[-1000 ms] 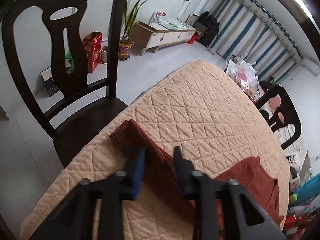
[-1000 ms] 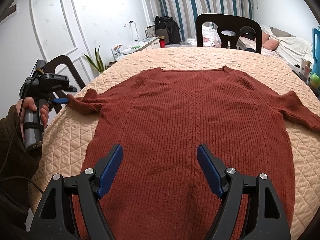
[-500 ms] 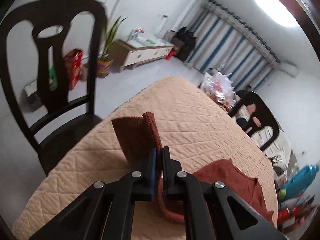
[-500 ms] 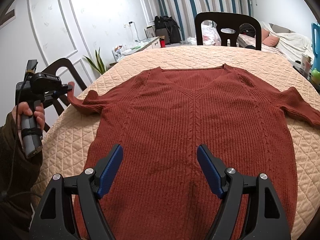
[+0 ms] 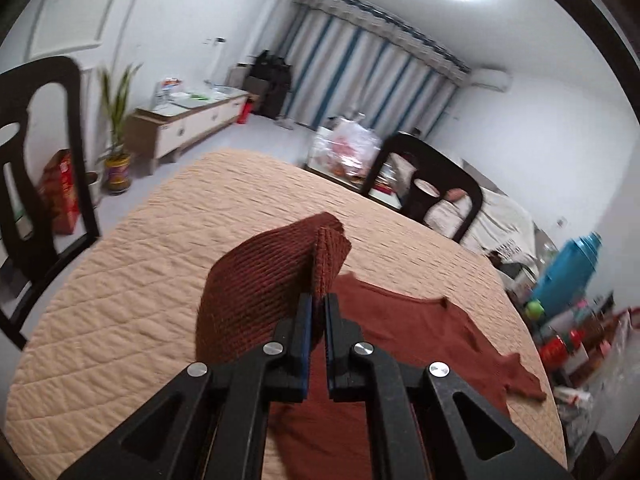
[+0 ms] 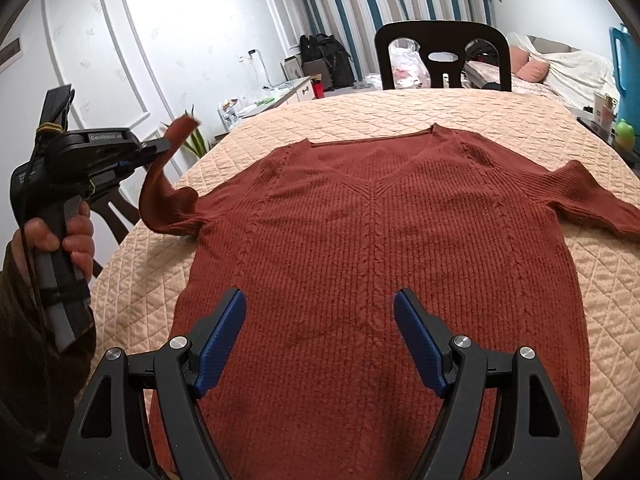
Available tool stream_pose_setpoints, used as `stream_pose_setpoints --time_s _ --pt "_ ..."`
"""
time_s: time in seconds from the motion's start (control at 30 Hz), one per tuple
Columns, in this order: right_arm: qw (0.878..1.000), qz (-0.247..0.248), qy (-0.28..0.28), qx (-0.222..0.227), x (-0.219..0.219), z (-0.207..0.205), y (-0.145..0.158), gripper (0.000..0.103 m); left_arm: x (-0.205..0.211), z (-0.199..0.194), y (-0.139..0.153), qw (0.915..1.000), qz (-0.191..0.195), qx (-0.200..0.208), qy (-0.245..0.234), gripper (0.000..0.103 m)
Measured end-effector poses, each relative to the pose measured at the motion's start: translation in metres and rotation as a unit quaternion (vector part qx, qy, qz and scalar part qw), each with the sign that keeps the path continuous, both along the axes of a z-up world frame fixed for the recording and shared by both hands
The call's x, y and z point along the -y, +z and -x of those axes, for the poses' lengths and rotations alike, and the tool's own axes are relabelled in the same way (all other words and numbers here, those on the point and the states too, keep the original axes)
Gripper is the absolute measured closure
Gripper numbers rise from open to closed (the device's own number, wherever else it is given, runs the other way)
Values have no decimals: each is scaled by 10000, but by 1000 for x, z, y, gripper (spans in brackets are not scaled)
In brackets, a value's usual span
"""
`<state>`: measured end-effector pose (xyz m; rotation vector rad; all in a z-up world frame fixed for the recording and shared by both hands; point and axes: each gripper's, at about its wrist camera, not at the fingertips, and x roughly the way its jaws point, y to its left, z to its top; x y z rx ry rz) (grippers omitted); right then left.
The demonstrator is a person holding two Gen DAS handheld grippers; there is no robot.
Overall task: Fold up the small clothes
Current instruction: 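Lift the sleeve with the left gripper and carry it across the sweater body, then lower the sleeve onto the body and open the left gripper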
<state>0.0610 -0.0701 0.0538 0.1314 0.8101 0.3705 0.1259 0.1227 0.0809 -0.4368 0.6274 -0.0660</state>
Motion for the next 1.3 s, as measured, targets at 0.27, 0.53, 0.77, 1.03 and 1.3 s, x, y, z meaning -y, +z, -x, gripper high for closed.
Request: stream_pose_setpoints --time_s 0.27,0.53,0.77,1.03,1.3 --pt "9998 -134 -146 -97 12 -1 0 27 47 -5 -4 9981 -100 -33 -609 96" --pt "9992 -185 -310 -166 22 -2 0 27 91 -14 -23 9926 -66 -313 -1170 96" --pt "9986 -212 -446 -210 30 -2 1 27 105 -16 -39 9888 -37 -606 -1363 96" --pt "9982 -69 -566 -162 37 -4 7 27 99 -13 -43 9828 211 -764 -1667 62" --pt "9987 38 -506 -3 49 -27 27 27 67 2 -22 9868 298 -397 -1544 37"
